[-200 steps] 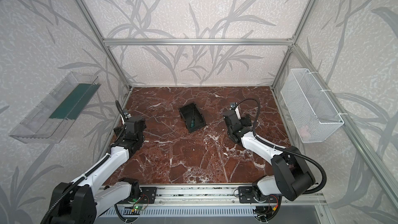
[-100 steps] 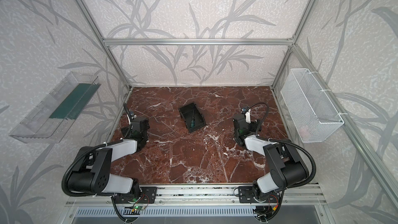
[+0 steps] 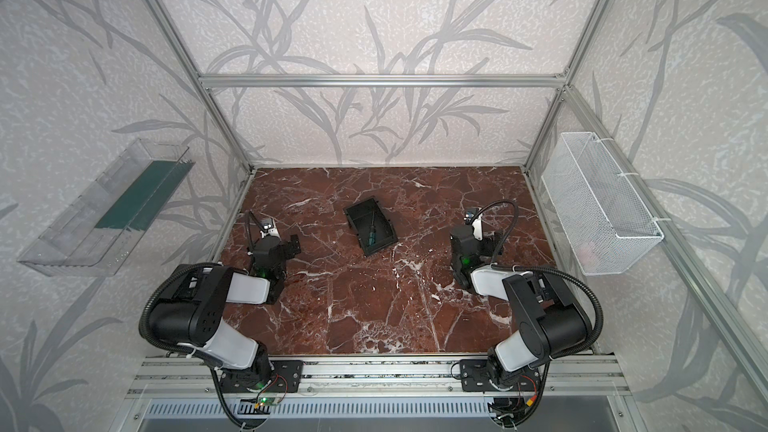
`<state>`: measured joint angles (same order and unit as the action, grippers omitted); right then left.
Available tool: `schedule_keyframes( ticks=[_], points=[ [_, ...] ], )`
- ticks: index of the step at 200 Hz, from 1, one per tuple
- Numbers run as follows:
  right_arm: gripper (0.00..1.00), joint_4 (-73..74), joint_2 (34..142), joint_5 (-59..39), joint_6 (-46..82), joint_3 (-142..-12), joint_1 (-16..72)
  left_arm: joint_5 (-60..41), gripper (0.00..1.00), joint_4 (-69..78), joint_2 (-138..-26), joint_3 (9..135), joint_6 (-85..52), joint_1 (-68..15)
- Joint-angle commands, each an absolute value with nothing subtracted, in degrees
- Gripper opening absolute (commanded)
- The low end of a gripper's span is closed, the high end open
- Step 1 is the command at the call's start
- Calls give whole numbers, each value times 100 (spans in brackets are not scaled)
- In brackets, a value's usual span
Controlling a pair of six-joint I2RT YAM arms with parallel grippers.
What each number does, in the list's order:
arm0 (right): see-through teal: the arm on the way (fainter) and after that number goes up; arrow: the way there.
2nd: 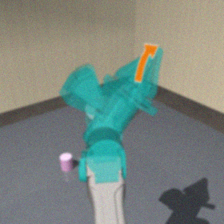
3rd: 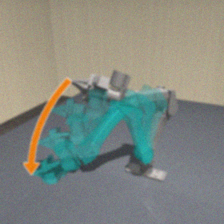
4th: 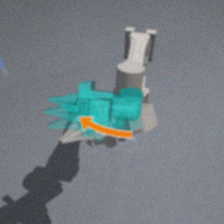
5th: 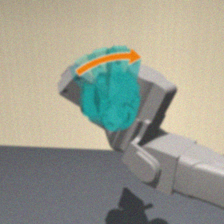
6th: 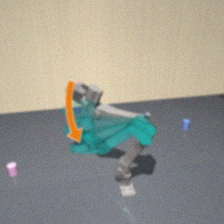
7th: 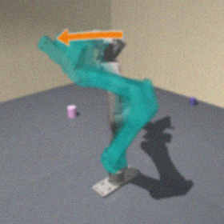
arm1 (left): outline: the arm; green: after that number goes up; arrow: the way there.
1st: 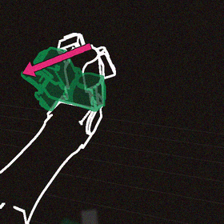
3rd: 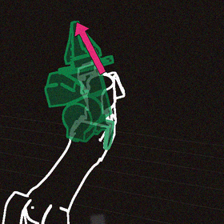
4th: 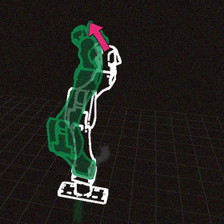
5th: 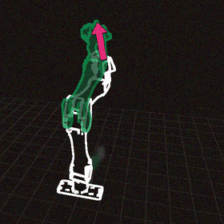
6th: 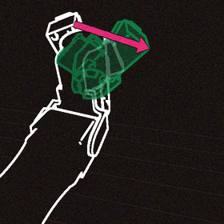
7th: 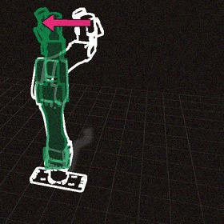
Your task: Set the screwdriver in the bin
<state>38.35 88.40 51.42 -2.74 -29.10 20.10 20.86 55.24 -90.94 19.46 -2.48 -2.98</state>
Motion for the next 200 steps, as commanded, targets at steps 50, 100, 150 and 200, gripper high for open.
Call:
schedule_keyframes(
  ticks=[50,100,150,200],
  points=[
    [99,4920,9078,5212,-1034,-2793,2320,1946,99,5906,-9070,1995,-88,-308],
    [99,6117,9196,5221,-1551,-2368,2566,1946,99,5913,-9070,1995,-83,-308],
    [99,8014,9654,4987,-2175,-1822,2725,1947,99,5922,-9070,1997,-88,-307],
    [99,8051,9580,4644,-1995,-1681,2643,1940,99,5919,-9070,2002,-88,-302]
  ],
)
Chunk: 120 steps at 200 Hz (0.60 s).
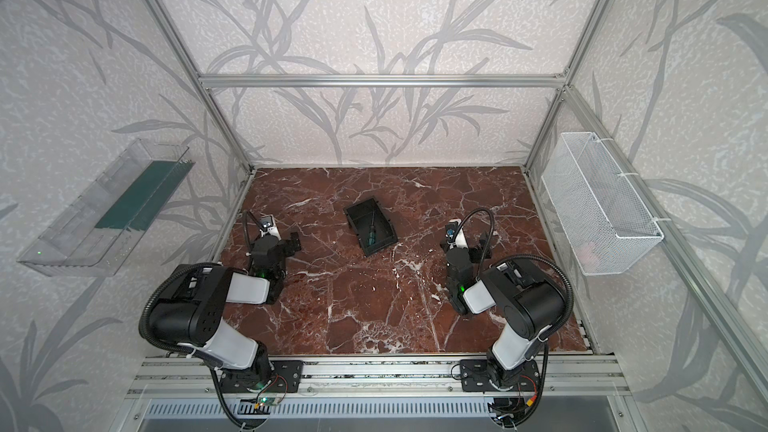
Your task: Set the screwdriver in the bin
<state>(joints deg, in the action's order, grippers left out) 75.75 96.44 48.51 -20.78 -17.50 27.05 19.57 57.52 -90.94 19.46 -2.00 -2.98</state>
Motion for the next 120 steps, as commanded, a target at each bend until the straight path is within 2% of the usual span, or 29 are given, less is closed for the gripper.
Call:
schedule_keyframes(
  ticks=[1,86,107,120],
  points=[
    [99,8051,9580,4638,-1986,-1680,2640,1941,99,5917,-9070,1998,-88,-305],
    [99,7863,9319,3655,-1414,-1444,2088,1942,99,5919,-9071,1995,-81,-307],
    [99,7277,9032,2935,-987,-1440,1704,1947,99,5915,-9070,2000,-83,-303],
    [99,6743,8882,2153,-618,-1498,1307,1946,99,5916,-9073,1995,-85,-299]
  ],
)
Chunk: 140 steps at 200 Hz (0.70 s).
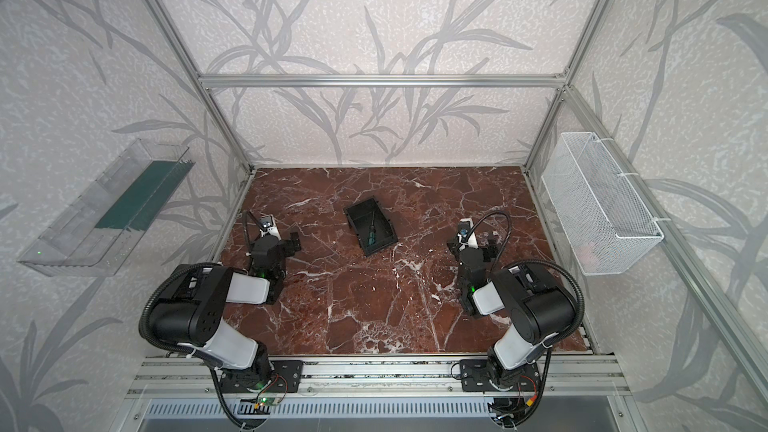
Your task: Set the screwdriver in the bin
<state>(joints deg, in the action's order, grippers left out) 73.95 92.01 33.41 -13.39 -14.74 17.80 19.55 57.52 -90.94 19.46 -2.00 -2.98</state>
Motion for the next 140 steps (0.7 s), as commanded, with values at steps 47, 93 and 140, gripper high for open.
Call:
schedule_keyframes(
  ticks=[47,93,140],
  points=[
    [99,5586,9013,1483,-185,-2084,774,1947,99,5916,-9070,1998,-88,-299],
    [99,5903,9120,1467,-258,-2023,780,1946,99,5908,-9070,1995,-86,-299],
    [99,5854,9112,1466,-250,-2022,782,1943,99,5909,-9070,1995,-85,-299]
  ],
)
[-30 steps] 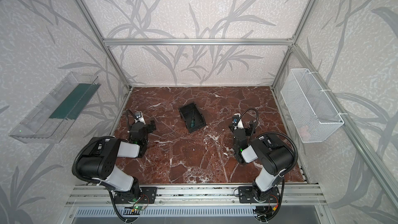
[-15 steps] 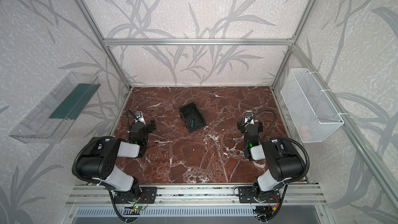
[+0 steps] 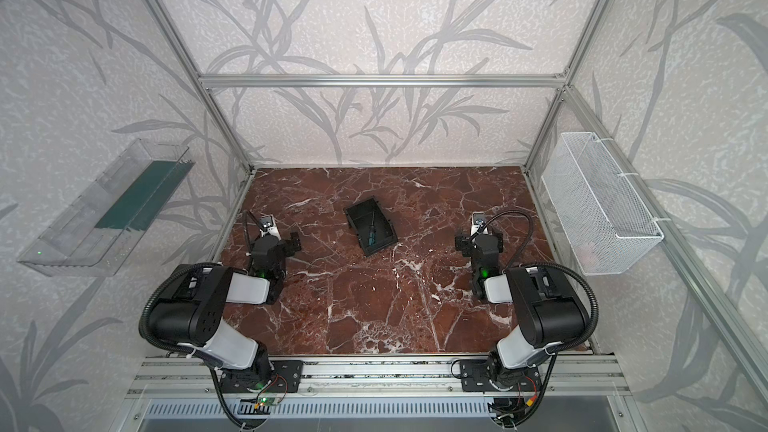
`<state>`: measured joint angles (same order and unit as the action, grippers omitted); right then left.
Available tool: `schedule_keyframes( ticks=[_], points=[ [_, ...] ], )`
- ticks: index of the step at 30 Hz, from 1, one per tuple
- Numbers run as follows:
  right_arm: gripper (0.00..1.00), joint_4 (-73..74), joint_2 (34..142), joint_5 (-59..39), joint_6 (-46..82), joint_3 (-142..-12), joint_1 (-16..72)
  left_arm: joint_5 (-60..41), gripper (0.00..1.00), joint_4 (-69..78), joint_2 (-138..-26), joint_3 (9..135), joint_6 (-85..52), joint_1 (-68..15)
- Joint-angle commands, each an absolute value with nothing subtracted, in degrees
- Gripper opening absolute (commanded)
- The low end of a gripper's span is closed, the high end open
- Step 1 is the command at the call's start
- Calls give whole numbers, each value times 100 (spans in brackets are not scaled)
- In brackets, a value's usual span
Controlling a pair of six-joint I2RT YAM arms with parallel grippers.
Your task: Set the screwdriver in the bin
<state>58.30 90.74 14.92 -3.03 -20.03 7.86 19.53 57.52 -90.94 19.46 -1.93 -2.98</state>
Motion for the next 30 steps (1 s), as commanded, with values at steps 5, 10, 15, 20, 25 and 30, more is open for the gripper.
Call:
schedule_keyframes(
  ticks=[5,10,15,20,25,30],
  points=[
    [99,5858,9109,1463,-239,-2023,782,1943,99,5910,-9070,1995,-88,-299],
    [99,5855,9113,1467,-246,-2021,782,1944,99,5915,-9070,2000,-87,-294],
    [99,5849,9107,1467,-246,-2031,782,1948,99,5915,-9070,1996,-86,-298],
    [99,5779,9123,1384,-290,-2070,791,1945,99,5921,-9070,1995,-88,-297],
    [99,5761,9121,1380,-282,-2083,791,1946,99,5916,-9070,1997,-88,-299],
    [99,5808,9115,1379,-304,-2057,791,1950,99,5916,-9070,2002,-87,-298]
  ],
)
